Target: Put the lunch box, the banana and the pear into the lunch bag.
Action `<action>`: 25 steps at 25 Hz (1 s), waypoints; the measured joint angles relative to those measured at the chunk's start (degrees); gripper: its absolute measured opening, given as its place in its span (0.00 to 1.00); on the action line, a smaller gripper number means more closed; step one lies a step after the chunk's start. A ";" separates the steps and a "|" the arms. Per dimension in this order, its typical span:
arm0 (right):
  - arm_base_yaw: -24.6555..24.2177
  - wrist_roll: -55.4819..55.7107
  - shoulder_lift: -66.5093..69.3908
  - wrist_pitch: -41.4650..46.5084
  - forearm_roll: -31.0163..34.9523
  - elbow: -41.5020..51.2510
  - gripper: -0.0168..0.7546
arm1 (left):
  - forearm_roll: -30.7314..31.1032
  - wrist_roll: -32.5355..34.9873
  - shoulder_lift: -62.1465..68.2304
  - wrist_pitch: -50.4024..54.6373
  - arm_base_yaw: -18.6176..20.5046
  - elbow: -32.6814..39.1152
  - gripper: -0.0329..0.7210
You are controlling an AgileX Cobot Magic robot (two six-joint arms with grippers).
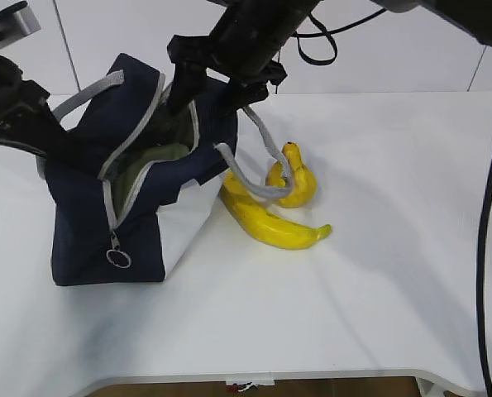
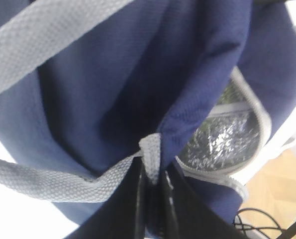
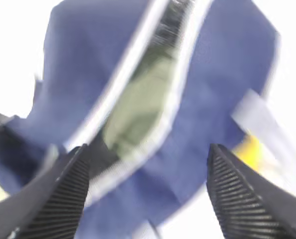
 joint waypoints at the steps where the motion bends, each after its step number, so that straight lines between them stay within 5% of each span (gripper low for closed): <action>1: 0.00 0.14 -0.45 0.11 0.00 0.00 0.78 | 0.14 -0.15 0.00 0.30 0.00 0.00 0.05; 7: 0.00 0.74 -6.27 0.24 -1.27 2.87 0.78 | 0.32 -0.35 0.00 0.64 0.00 0.00 0.05; 17: 0.00 0.38 -18.44 0.24 -7.81 21.70 0.78 | 0.32 -1.38 0.00 0.64 0.00 0.00 0.05; 25: 2.01 -6.81 -22.26 0.24 -13.79 32.68 0.78 | 1.73 -8.69 0.00 0.64 0.00 0.00 0.05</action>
